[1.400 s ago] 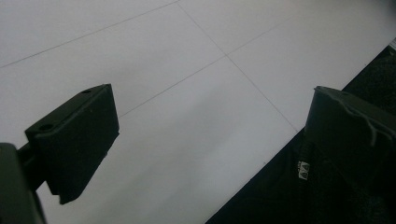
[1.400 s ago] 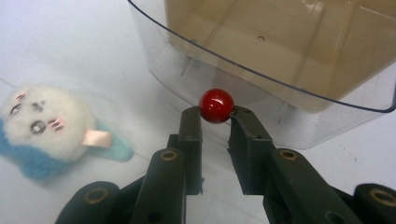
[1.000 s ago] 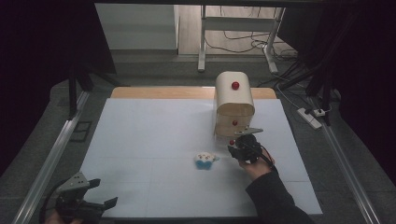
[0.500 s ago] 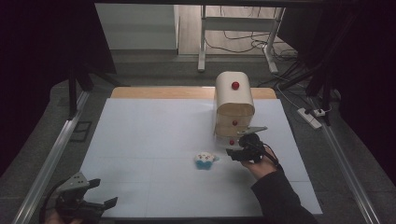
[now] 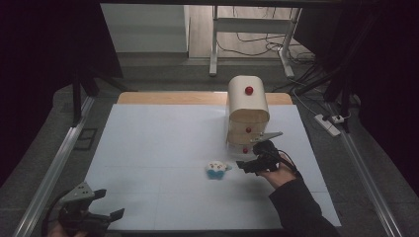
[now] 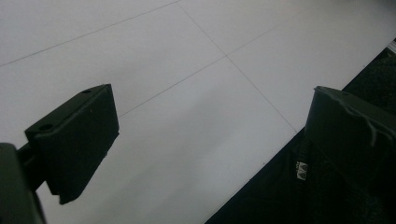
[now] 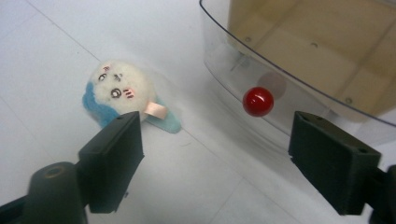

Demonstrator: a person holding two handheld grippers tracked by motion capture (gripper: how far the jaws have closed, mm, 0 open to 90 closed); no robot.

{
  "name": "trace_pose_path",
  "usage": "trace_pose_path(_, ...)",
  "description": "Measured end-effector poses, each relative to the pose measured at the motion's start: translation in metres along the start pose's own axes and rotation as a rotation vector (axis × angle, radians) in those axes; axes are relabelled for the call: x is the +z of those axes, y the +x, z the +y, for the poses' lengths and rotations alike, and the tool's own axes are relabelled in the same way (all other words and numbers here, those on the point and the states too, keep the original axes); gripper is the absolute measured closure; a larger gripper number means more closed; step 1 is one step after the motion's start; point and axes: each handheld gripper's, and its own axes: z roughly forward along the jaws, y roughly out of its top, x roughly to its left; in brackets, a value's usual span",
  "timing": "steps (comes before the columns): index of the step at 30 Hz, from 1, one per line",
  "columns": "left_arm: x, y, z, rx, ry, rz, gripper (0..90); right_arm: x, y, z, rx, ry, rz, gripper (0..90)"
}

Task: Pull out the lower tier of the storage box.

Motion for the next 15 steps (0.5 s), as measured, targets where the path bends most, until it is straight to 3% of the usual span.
trace_pose_path(10,-0.0001,0.0004,0.0,-0.002,0.0,-0.001,3.3,-0.004,-0.0015,0.0044,-0.056,0.003,0.048,2.9)
trace_pose_path(15,0.0,0.0004,0.0,-0.003,0.001,0.0,3.3,-0.0071,-0.0016,0.0076,-0.089,0.01,0.066,1.1)
